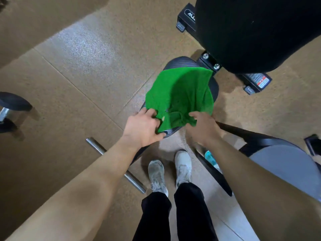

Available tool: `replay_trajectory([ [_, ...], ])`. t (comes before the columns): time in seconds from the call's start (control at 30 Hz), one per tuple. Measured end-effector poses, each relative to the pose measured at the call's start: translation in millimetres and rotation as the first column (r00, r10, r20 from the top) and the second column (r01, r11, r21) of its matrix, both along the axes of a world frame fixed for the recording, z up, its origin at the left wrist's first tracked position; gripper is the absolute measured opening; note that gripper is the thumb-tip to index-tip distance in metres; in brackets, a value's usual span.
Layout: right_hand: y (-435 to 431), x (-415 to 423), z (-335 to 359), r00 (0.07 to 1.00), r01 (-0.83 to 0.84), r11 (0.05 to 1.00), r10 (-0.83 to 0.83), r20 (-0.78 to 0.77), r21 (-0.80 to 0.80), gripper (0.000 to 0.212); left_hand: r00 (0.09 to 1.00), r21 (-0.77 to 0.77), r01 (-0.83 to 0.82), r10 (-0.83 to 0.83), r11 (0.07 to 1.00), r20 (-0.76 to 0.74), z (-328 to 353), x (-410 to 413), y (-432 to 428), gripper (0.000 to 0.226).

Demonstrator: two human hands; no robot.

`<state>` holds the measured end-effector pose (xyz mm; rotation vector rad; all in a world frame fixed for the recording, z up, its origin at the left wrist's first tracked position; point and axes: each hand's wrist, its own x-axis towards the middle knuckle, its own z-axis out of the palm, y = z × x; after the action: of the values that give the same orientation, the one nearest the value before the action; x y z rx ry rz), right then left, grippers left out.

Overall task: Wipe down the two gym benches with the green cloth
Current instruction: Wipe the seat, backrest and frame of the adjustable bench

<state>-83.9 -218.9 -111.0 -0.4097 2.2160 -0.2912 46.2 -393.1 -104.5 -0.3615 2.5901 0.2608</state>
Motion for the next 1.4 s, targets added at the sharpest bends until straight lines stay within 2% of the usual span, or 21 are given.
replay_trajectory([
  [0.07, 3.5, 10.7, -18.5, 0.991, -0.012, 0.999, 0.016, -0.131, 0.036, 0.040, 0.986, -0.007, -0.138, 0.136, 0.990, -0.100, -15.7, 9.6, 16.2, 0.047],
  [0.13, 0.4, 5.7, -31.9, 0.954, -0.058, 0.998, 0.060, -0.295, 0.014, 0.048, 0.905, 0.036, -0.315, 0.311, 0.949, -0.289, -33.5, 3.1, 21.7, 0.037],
  [0.17, -3.8, -0.9, -39.5, 0.933, -0.120, 0.993, 0.119, -0.339, 0.018, 0.056, 0.873, 0.054, -0.367, 0.365, 0.928, -0.324, -42.5, -5.5, 22.7, 0.039],
  [0.27, -20.0, -22.6, -73.2, 0.847, -0.387, 0.919, 0.385, -0.367, 0.069, 0.070, 0.874, 0.091, -0.436, 0.446, 0.895, -0.195, -74.2, -40.2, 29.7, 0.066],
  [0.37, -28.4, -33.4, -102.5, 0.746, -0.520, 0.843, 0.526, -0.408, 0.135, 0.069, 0.906, -0.006, -0.405, 0.401, 0.914, -0.134, -101.4, -57.1, 40.9, 0.072],
  [0.43, -31.7, -44.7, -112.7, 0.706, -0.540, 0.826, 0.550, -0.446, 0.163, 0.070, 0.915, -0.050, -0.374, 0.360, 0.926, -0.182, -112.0, -61.9, 36.3, 0.070],
  [0.6, -54.8, -86.2, -120.4, 0.649, -0.583, 0.800, 0.563, -0.512, 0.141, 0.067, 0.919, -0.024, -0.301, 0.283, 0.953, -0.274, -123.7, -96.0, 11.0, 0.062],
  [0.67, -67.7, -104.0, -122.1, 0.658, -0.561, 0.818, 0.535, -0.530, 0.128, 0.064, 0.909, 0.005, -0.308, 0.296, 0.951, -0.292, -129.2, -118.8, -2.3, 0.062],
  [0.83, -81.4, -117.5, -123.3, 0.802, -0.306, 0.951, 0.286, -0.524, 0.051, 0.058, 0.887, 0.047, -0.334, 0.331, 0.941, -0.323, -133.7, -146.4, -17.7, 0.060],
  [0.93, -62.6, -95.5, -121.0, 0.802, -0.261, 0.962, 0.258, -0.539, 0.073, 0.060, 0.891, 0.026, -0.317, 0.307, 0.948, -0.333, -126.6, -115.7, 8.0, 0.061],
  [1.03, -42.0, -47.9, -112.2, 0.782, -0.337, 0.926, 0.375, -0.498, 0.169, 0.064, 0.921, 0.039, -0.285, 0.285, 0.958, -0.266, -113.2, -55.2, 43.0, 0.063],
  [1.17, -33.2, 30.3, -105.1, 0.720, -0.566, 0.819, 0.544, -0.431, 0.089, 0.065, 0.939, 0.022, -0.305, 0.304, 0.952, -0.159, -100.7, 18.9, 53.7, 0.068],
  [1.3, -53.5, -2.6, -108.8, 0.605, -0.732, 0.681, 0.669, -0.432, 0.030, 0.063, 0.928, -0.021, -0.350, 0.343, 0.937, -0.142, -102.1, 9.6, 35.6, 0.065],
  [1.33, -60.8, -19.3, -109.7, 0.591, -0.745, 0.667, 0.678, -0.437, 0.027, 0.062, 0.912, -0.022, -0.391, 0.385, 0.920, -0.143, -103.2, -3.6, 29.0, 0.064],
  [1.4, -74.8, -51.8, -112.7, 0.623, -0.702, 0.711, 0.634, -0.457, 0.029, 0.059, 0.879, -0.010, -0.456, 0.449, 0.890, -0.162, -110.3, -38.5, 12.2, 0.064],
])
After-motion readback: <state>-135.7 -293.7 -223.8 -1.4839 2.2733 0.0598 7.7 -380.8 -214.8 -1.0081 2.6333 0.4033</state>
